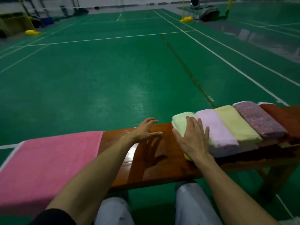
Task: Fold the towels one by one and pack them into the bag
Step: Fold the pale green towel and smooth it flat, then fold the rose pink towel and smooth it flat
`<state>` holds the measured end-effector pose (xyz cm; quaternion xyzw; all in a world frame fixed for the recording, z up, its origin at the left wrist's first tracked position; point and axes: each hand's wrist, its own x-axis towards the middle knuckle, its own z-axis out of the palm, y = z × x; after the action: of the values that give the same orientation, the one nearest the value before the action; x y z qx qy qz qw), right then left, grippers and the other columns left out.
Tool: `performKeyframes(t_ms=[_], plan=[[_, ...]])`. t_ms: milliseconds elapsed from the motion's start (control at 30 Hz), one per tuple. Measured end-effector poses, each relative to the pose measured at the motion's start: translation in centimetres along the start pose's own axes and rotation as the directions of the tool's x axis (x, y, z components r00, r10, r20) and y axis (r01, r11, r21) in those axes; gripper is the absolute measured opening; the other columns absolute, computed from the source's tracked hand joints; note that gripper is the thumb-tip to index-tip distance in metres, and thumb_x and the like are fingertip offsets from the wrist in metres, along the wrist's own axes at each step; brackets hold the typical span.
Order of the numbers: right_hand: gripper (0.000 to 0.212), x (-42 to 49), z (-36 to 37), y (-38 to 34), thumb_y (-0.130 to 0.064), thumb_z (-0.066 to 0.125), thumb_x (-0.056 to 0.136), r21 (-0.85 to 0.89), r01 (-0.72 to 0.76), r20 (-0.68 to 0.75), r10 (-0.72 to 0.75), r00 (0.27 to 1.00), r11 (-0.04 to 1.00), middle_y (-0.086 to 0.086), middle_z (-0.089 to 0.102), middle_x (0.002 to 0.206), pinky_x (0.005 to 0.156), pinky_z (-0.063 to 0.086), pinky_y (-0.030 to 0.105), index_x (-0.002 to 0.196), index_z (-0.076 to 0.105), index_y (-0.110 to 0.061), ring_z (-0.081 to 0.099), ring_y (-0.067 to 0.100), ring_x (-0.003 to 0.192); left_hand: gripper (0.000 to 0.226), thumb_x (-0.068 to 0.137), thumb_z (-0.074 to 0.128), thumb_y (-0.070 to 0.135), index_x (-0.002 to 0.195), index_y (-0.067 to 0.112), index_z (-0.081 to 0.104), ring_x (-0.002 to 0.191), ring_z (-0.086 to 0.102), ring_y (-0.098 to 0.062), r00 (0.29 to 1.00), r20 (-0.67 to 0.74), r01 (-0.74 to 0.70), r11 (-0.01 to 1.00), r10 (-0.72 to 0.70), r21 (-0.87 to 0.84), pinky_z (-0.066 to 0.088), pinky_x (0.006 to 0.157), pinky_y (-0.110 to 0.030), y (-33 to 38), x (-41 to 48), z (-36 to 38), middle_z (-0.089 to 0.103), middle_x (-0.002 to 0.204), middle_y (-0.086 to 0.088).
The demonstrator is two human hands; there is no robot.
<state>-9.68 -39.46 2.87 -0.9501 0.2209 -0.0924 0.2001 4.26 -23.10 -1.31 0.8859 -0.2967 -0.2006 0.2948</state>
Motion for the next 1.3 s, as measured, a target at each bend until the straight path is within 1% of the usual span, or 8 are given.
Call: performKeyframes(t_ms=[167,433,667,900,1000,1100,1233,1300], plan=[[0.064,-3.5,3.9,-7.4,-0.044,0.055,0.095,0.202,0.178,0.114,-0.204,0.972,0.963,0.012,0.042,0.149,0.117,0.025,0.037,0.146,0.039,-0.009,0.035,0.027,0.139,0.073,0.086,0.063,0.049,0.146,0.018,0.033,0.137,0.033,-0.022,0.986,-0.122,0.115,0.993,-0.115,-0.005,0.028,0.115,-0.042,-6.0,-7.1,-1.9,0.032,0.150,-0.007],[0.056,-7.6,11.2,-17.0,-0.034,0.062,0.090,0.484,-0.059,0.481,-0.209,0.852,0.873,0.008,0.062,0.126,0.089,0.054,0.040,0.141,0.048,-0.016,0.063,0.026,0.106,0.057,0.093,0.058,0.043,0.137,0.009,0.047,0.133,0.038,-0.026,0.925,-0.319,0.228,0.973,-0.208,0.028,0.027,0.110,-0.033,-14.0,-15.5,-5.5,0.043,0.143,-0.013],[0.045,-8.8,16.4,-21.0,-0.021,0.068,0.080,0.530,-0.187,0.573,-0.186,0.798,0.827,0.001,0.068,0.094,0.084,0.056,0.046,0.122,0.056,-0.016,0.065,0.022,0.085,0.040,0.098,0.052,0.029,0.130,0.005,0.054,0.121,0.047,-0.025,0.906,-0.368,0.218,0.976,-0.210,-0.018,0.033,0.104,-0.032,-17.7,-18.4,-5.6,0.053,0.130,-0.013],[0.046,-8.8,17.9,-23.2,-0.039,0.066,0.068,0.573,-0.329,0.590,-0.099,0.801,0.751,0.003,0.068,0.104,0.082,0.058,0.044,0.110,0.055,-0.023,0.067,0.023,0.090,0.041,0.092,0.044,0.033,0.117,0.005,0.060,0.104,0.051,-0.017,0.878,-0.447,0.154,0.986,-0.169,-0.070,0.040,0.095,-0.029,-19.0,-19.1,-4.4,0.059,0.116,-0.009],[0.053,-8.9,18.6,-24.0,-0.043,0.063,0.057,0.604,-0.403,0.606,-0.068,0.793,0.687,0.007,0.068,0.101,0.067,0.054,0.039,0.106,0.052,-0.025,0.063,0.023,0.082,0.048,0.089,0.041,0.037,0.122,0.006,0.057,0.107,0.053,-0.017,0.874,-0.454,0.138,0.984,-0.174,-0.113,0.038,0.092,-0.025,-18.9,-19.4,-4.4,0.059,0.119,-0.007],[0.053,-9.1,18.7,-24.6,-0.042,0.062,0.062,0.617,-0.422,0.614,-0.071,0.786,0.664,0.012,0.067,0.104,0.055,0.041,0.034,0.109,0.048,-0.022,0.054,0.022,0.077,0.042,0.096,0.043,0.034,0.125,0.006,0.055,0.107,0.054,-0.019,0.878,-0.440,0.143,0.980,-0.190,-0.137,0.040,0.091,-0.028,-19.2,-19.4,-4.4,0.059,0.120,-0.009],[0.023,-8.9,18.5,-25.1,-0.024,0.063,0.086,0.654,-0.467,0.637,-0.101,0.764,0.595,0.012,0.066,0.101,0.066,0.052,0.038,0.104,0.050,-0.017,0.063,0.022,0.084,0.039,0.100,0.045,0.029,0.131,0.006,0.051,0.115,0.053,-0.022,0.892,-0.410,0.128,0.977,-0.188,-0.169,0.041,0.099,-0.035,-19.1,-19.3,-4.8,0.057,0.128,-0.012],[0.027,-8.6,18.7,-25.4,-0.023,0.061,0.090,0.663,-0.454,0.622,-0.101,0.776,0.596,0.010,0.064,0.101,0.069,0.053,0.038,0.112,0.048,-0.014,0.063,0.021,0.088,0.038,0.101,0.046,0.024,0.133,0.004,0.049,0.118,0.052,-0.019,0.902,-0.390,0.118,0.974,-0.187,-0.195,0.039,0.100,-0.029,-18.7,-19.4,-5.2,0.055,0.131,-0.012]])
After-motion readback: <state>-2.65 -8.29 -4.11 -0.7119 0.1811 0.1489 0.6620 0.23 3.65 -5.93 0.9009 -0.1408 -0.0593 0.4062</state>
